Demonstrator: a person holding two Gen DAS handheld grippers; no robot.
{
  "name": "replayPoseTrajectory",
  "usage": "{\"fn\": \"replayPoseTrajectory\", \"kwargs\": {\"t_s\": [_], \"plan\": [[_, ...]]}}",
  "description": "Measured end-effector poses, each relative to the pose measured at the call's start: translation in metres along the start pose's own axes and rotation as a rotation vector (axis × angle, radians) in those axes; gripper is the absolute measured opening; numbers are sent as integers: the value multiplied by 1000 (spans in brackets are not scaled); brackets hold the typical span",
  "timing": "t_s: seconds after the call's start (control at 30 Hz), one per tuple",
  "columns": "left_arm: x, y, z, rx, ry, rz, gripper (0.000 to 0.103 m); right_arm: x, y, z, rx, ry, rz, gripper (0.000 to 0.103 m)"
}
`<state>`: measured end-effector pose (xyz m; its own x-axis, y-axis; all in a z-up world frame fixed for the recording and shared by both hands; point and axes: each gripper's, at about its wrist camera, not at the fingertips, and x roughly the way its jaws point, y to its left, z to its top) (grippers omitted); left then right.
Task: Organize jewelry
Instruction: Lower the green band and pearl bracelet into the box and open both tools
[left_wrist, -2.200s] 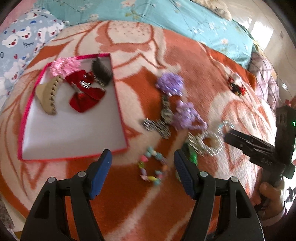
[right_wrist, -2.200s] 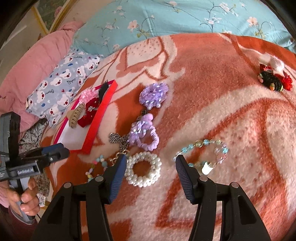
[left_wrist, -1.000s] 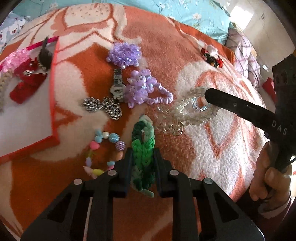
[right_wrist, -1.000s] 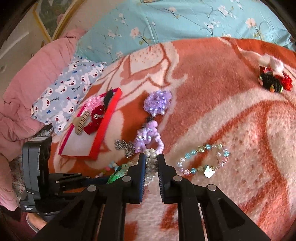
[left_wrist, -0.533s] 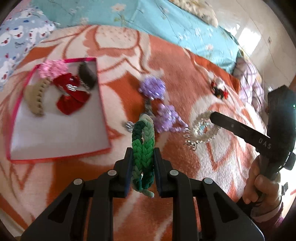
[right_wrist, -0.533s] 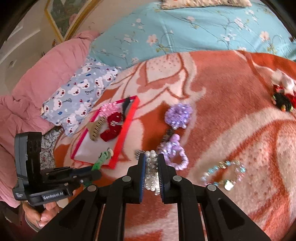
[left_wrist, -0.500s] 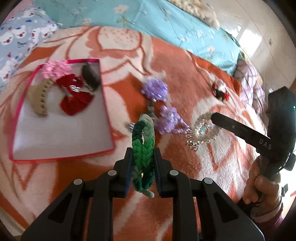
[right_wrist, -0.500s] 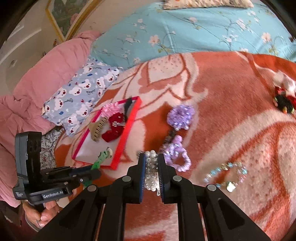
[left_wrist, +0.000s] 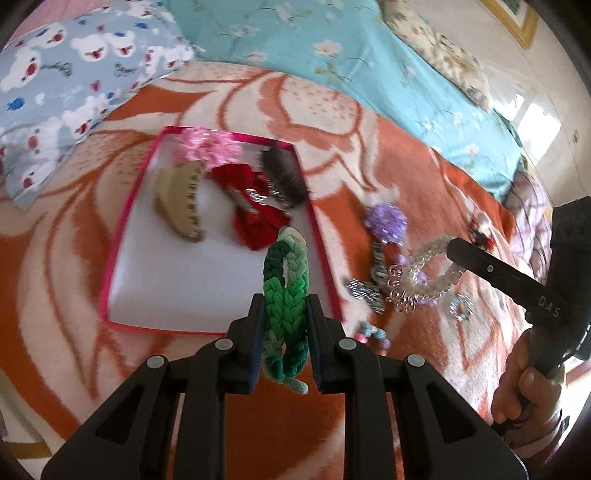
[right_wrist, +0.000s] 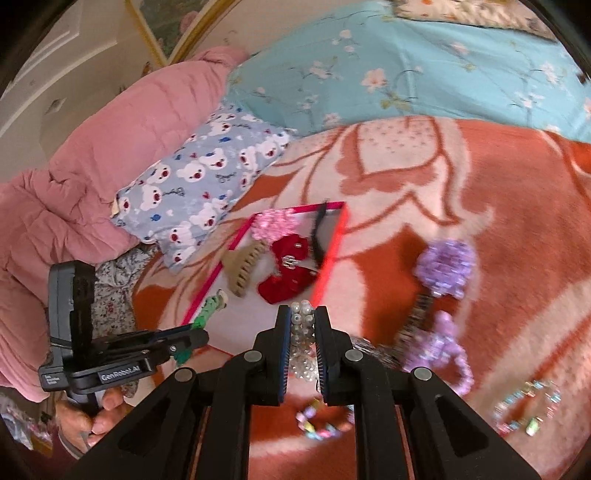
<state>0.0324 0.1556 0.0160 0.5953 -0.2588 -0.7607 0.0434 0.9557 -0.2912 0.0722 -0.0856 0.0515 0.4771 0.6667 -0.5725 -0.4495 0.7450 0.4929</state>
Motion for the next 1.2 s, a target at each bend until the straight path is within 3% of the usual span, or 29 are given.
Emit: {"fn": "replayPoseTrajectory", "kwargs": {"t_s": [0.57, 0.9, 1.2], "plan": [[17, 81, 19, -103, -1, 122, 19, 108, 60, 26, -65, 85, 141, 12], [48, 95, 34, -115, 25, 165, 19, 157, 25, 27, -51, 139, 28, 12], [72, 99, 35, -114, 72, 198, 19, 172, 4, 23, -30, 161, 9, 12]]}}
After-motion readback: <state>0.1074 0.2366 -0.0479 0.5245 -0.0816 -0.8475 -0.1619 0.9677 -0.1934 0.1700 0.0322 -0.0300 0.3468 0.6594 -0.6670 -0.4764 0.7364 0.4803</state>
